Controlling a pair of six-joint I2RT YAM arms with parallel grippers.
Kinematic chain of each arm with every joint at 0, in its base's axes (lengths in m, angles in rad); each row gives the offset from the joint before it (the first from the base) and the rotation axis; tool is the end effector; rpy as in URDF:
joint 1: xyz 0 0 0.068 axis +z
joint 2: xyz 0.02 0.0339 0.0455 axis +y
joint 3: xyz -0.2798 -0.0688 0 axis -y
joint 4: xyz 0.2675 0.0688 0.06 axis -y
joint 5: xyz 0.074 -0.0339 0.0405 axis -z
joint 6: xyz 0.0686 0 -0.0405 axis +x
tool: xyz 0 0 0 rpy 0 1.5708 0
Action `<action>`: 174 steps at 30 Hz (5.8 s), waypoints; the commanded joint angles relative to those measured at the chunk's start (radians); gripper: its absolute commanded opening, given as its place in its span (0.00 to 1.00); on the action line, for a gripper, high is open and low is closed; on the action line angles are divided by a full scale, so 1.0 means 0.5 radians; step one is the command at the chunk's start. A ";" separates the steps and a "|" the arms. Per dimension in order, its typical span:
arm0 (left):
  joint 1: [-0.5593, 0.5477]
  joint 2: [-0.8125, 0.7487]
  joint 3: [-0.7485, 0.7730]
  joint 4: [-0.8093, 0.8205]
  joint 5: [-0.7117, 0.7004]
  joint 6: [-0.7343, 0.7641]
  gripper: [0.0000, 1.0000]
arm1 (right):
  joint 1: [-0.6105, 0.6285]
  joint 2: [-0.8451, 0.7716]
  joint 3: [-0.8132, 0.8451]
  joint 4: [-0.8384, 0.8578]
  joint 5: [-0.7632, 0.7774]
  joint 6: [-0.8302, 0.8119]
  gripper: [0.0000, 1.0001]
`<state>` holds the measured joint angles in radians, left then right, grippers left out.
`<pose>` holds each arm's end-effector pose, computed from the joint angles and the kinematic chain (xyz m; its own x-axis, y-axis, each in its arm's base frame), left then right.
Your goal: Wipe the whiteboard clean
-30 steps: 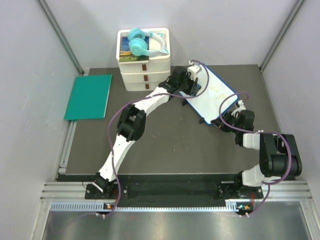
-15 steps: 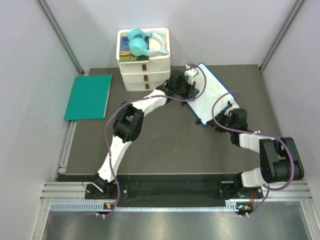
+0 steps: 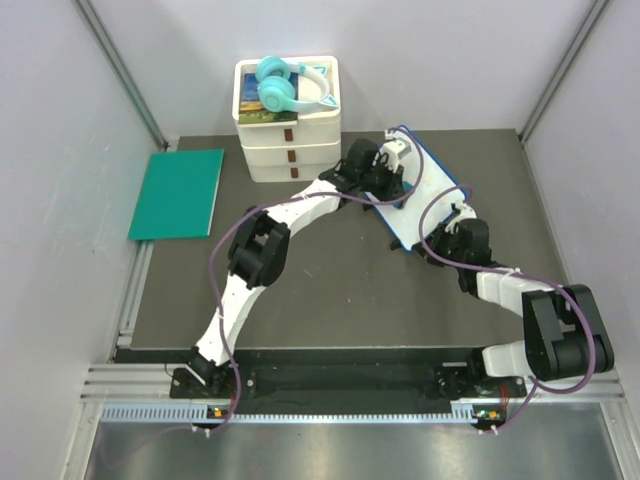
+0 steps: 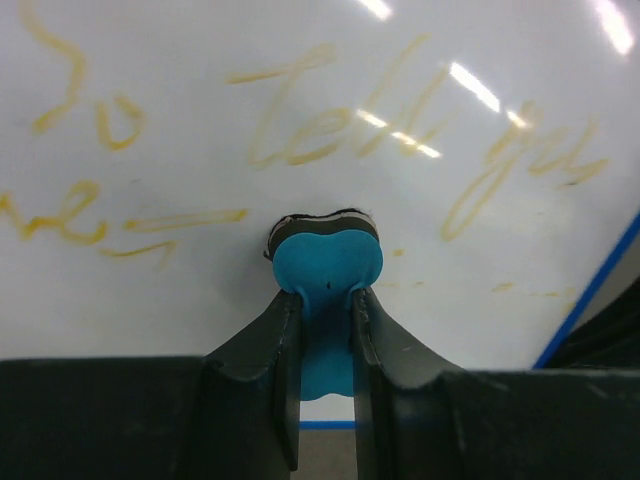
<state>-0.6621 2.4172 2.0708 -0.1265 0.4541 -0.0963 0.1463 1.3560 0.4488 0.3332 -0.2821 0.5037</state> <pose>0.4723 -0.4063 0.2028 -0.4403 0.2337 -0.8669 0.8219 0.4934 -0.2845 0.2840 0.0611 0.1371 -0.6497 0.3729 -0.6625 -0.0659 0.8406 0.5377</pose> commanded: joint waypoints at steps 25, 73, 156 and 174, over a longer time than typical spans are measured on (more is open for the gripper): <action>-0.412 -0.275 -0.187 0.231 -0.727 0.300 0.00 | 0.057 -0.211 -0.134 -0.090 0.046 -0.127 0.16; -0.287 -0.435 -0.451 0.158 -0.672 0.386 0.00 | -0.869 -0.470 0.142 0.315 -0.396 0.241 0.77; -0.535 -0.193 -0.147 0.295 -0.221 0.021 0.00 | -0.737 -0.350 0.023 0.490 -0.709 -0.170 0.00; -0.520 -0.064 -0.184 0.624 -0.451 -0.350 0.00 | -0.710 -0.405 0.035 0.456 -0.721 -0.210 0.00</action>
<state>-0.9195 2.3077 1.9182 0.1120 0.2035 -0.1951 -0.2550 1.1866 0.4522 0.5659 -0.5587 0.4679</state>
